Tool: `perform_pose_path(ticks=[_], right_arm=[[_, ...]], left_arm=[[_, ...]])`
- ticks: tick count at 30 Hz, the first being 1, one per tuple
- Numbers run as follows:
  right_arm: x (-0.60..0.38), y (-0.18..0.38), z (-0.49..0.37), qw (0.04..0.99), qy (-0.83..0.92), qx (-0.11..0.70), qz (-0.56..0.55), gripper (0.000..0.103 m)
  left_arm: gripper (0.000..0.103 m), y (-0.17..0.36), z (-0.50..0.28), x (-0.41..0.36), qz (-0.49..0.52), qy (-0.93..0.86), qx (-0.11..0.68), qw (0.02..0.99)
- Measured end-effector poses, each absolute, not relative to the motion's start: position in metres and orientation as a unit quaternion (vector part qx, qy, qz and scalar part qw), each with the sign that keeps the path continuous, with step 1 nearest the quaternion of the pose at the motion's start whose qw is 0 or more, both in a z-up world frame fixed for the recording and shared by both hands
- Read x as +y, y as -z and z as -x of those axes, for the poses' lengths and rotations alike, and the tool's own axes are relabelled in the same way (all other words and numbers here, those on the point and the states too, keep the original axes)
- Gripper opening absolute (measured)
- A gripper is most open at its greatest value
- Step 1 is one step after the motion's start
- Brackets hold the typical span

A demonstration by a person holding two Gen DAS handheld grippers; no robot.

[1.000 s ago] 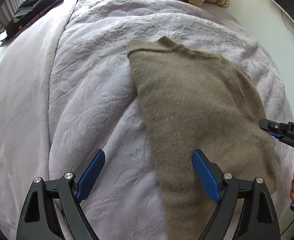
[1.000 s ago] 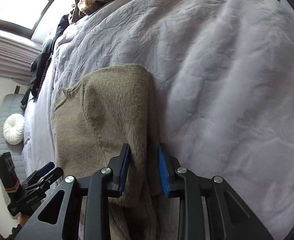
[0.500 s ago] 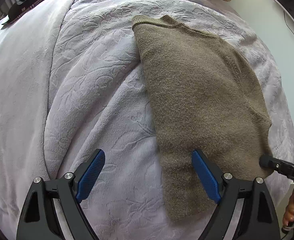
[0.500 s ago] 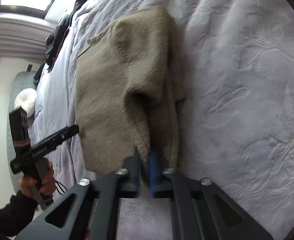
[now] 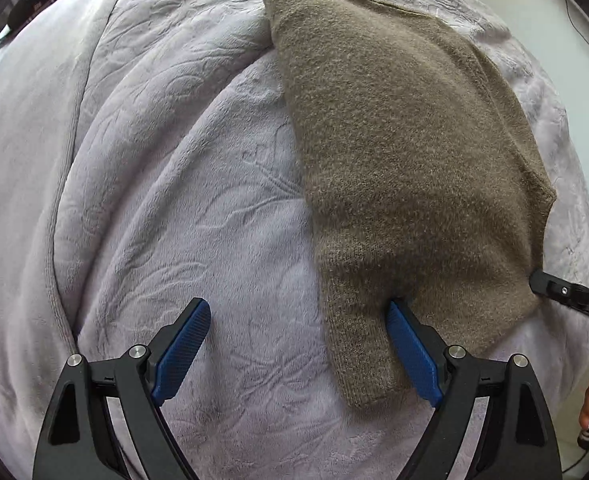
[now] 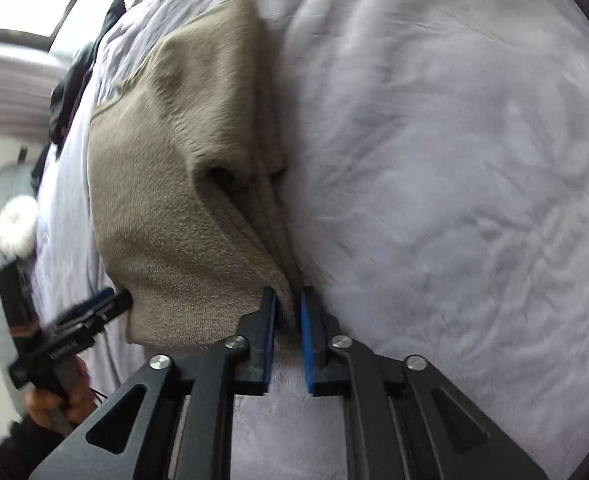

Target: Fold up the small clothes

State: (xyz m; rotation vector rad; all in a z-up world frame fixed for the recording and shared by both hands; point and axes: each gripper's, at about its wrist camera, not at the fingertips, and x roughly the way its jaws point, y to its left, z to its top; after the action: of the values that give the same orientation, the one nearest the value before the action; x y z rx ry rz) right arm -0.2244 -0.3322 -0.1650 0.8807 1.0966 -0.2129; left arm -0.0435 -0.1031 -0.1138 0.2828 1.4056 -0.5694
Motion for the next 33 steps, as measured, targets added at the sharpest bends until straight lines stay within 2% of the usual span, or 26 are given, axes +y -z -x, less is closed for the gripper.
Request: perform_pose_path(ticks=[5, 14, 21, 30, 33], right_arm=[[-0.34, 0.158, 0.242, 0.749, 0.104, 0.475, -0.45, 0.014], [-0.35, 0.122, 0.24, 0.774, 0.116, 0.449, -0.431, 0.016], [-0.33, 0.098, 0.2, 0.804, 0.076, 0.448, -0.384, 0.016], [-0.325, 0.13, 0.167, 0.783, 0.066, 0.495, -0.372, 0.016], [-0.339, 0.145, 0.172, 0.768, 0.074, 0.491, -0.404, 0.014]], left_arm=[[0.09, 0.112, 0.043, -0.102, -0.128, 0.253, 0.64, 0.714], [0.09, 0.107, 0.039, -0.104, -0.128, 0.244, 0.644, 0.713], [0.09, 0.107, 0.04, -0.106, -0.127, 0.24, 0.647, 0.713], [0.09, 0.11, 0.039, -0.105, -0.127, 0.239, 0.649, 0.712], [0.09, 0.112, 0.038, -0.105, -0.126, 0.24, 0.65, 0.71]])
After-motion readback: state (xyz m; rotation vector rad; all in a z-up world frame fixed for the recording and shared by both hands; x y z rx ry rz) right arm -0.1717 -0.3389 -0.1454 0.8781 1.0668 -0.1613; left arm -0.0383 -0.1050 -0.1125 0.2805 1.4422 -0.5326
